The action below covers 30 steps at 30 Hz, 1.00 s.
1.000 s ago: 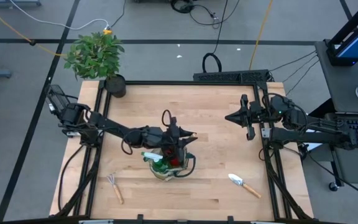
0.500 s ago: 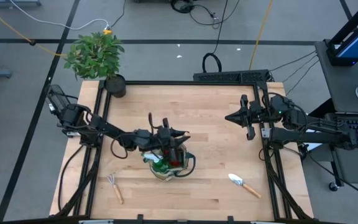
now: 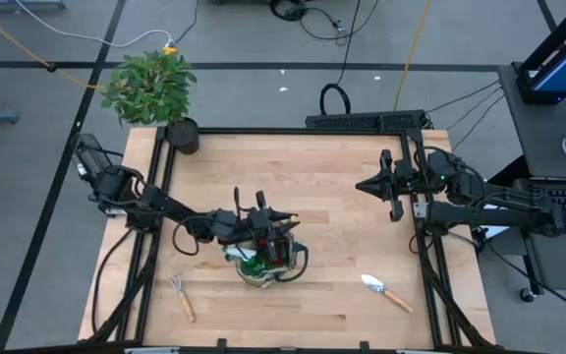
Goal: Pick & Place Garden tools in Gardening bag
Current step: Put the top hand rake into the gardening bag
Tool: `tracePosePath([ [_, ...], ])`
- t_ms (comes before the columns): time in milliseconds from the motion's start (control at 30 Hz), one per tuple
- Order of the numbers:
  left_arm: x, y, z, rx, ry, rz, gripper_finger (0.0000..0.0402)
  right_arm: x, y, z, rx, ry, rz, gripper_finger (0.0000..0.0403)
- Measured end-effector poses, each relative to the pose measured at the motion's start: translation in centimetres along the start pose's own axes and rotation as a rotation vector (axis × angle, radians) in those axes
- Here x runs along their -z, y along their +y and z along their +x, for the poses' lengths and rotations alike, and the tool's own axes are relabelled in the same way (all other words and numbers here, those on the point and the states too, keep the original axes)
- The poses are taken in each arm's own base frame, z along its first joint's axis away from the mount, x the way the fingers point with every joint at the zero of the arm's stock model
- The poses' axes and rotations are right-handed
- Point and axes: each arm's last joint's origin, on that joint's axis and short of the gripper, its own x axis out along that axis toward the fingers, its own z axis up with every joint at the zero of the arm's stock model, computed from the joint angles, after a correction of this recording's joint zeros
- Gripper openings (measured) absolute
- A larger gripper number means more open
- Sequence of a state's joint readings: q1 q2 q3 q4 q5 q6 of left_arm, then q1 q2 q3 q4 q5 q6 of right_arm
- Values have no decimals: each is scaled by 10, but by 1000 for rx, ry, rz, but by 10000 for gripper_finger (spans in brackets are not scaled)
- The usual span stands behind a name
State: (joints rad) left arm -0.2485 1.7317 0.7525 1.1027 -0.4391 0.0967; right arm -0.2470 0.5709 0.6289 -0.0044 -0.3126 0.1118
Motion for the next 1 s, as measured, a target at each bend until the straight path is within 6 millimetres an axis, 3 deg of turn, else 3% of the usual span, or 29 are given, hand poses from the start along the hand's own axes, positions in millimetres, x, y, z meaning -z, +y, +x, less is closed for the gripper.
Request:
tracePosePath([
  [200, -2, 1, 0, -18, -1, 2, 90, 0, 0, 0, 0, 0, 0, 0],
  [733, -9, 5, -2, -116, -16, -19, 174, 0, 0, 0, 0, 0, 0, 0],
  [1000, -34, 7, -9, -109, -71, -36, 190, 0, 0, 0, 0, 0, 0, 0],
])
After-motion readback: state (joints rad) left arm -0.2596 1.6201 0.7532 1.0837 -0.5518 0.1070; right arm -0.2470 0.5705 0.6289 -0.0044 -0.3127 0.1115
